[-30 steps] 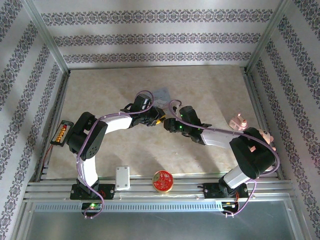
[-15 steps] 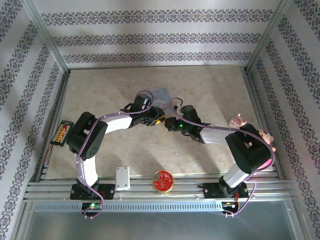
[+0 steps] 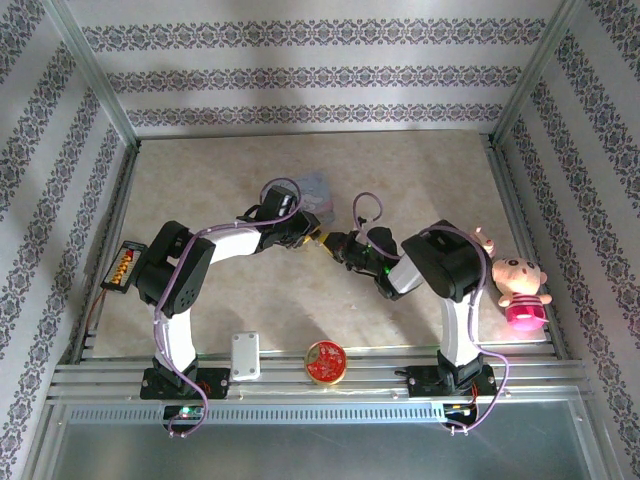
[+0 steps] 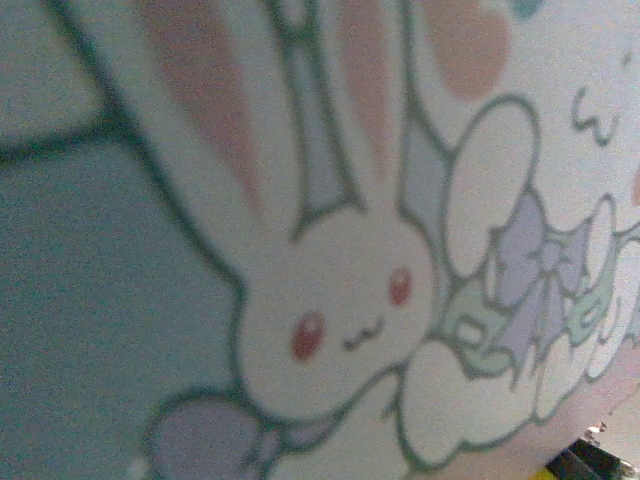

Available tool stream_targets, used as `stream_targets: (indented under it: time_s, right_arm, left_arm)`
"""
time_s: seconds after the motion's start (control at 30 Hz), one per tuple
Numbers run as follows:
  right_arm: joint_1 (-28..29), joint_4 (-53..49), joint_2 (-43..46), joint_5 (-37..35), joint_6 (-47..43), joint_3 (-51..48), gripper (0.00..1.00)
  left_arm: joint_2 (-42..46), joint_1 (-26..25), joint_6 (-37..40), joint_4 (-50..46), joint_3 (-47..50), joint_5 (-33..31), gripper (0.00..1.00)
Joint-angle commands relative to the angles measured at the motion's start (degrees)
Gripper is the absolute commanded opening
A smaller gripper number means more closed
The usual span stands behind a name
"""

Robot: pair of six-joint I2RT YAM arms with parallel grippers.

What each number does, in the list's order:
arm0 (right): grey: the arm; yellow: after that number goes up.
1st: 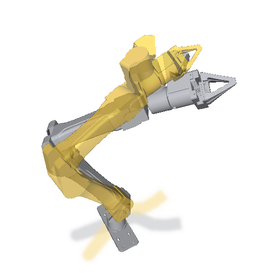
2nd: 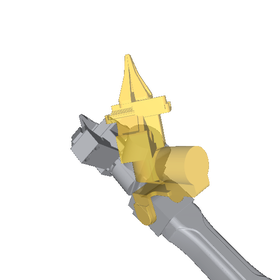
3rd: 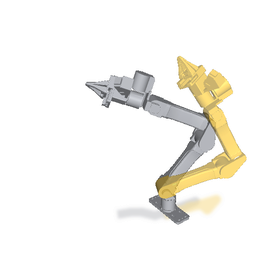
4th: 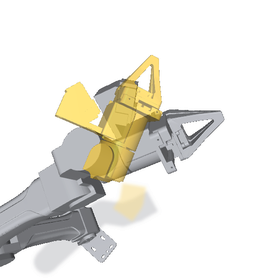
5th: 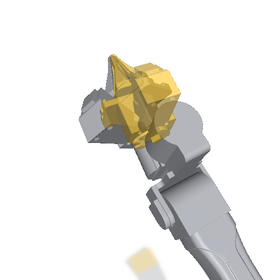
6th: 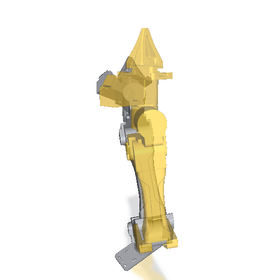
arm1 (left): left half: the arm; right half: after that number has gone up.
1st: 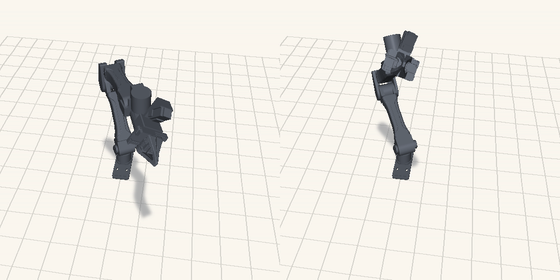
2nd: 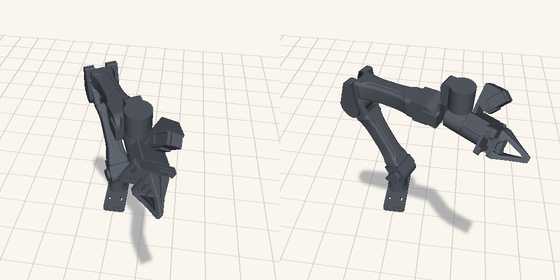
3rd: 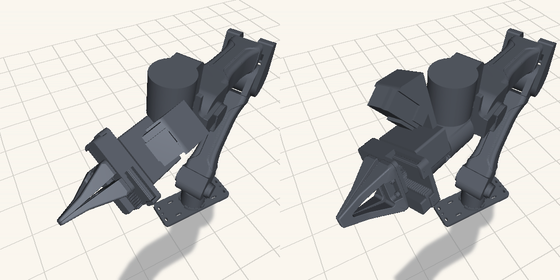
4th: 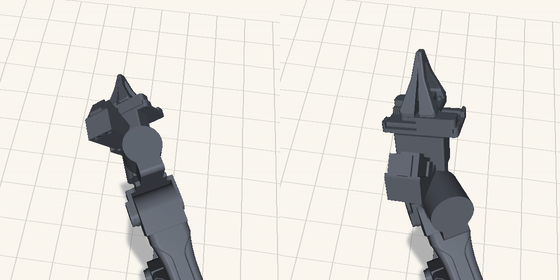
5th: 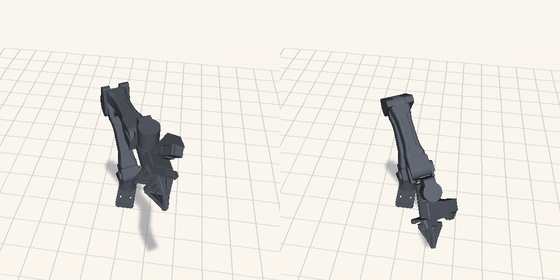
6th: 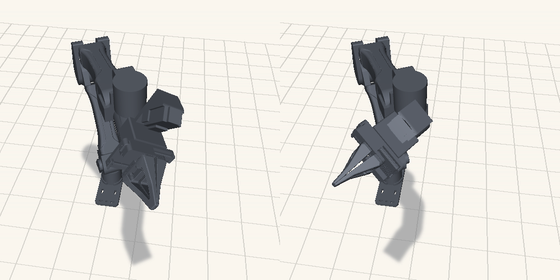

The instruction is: Unlock the padlock with the key

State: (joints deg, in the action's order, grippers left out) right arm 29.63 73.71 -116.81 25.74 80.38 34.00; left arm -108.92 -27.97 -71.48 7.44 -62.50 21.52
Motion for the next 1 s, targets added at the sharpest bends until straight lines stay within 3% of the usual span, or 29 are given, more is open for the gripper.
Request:
stream_targets:
  time_s: [0.0,0.13,0.27,0.4,0.5,0.8,0.9,0.97]
  right_arm:
    - [2.67,5.74,-3.47,-2.36,9.81,2.4,0.0]
    - [3.22,5.74,-3.94,-4.29,12.3,3.0,0.0]
    - [3.16,5.78,-3.59,-5.52,14.31,2.74,0.0]
    - [3.32,5.79,-3.66,-5.87,15.89,2.83,0.0]
    - [3.48,5.81,-3.82,-6.2,16.73,2.93,0.0]
    - [3.2,5.79,-3.46,-7.89,17.68,2.21,0.0]
    - [3.08,5.83,-3.67,-8.15,18.5,2.12,0.0]
    - [3.05,5.83,-3.62,-8.49,19.0,2.12,0.0]
  left_arm:
    - [-0.72,-1.73,-5.11,-1.67,0.82,10.83,0.0]
    - [-0.58,-1.69,-5.57,1.25,1.97,11.27,0.0]
    - [-0.03,-1.57,-6.68,5.49,4.41,10.66,0.22]
    - [0.06,-1.45,-7.35,9.49,5.54,9.76,0.31]
    - [0.2,-1.39,-7.03,11.57,6.05,8.55,0.57]
    - [1.59,-0.45,-6.2,11.52,7.8,6.53,0.59]
    - [3.35,0.04,-5.54,10.66,9.06,6.99,0.95]
    - [5.23,0.29,-3.74,8.73,9.52,7.2,0.99]
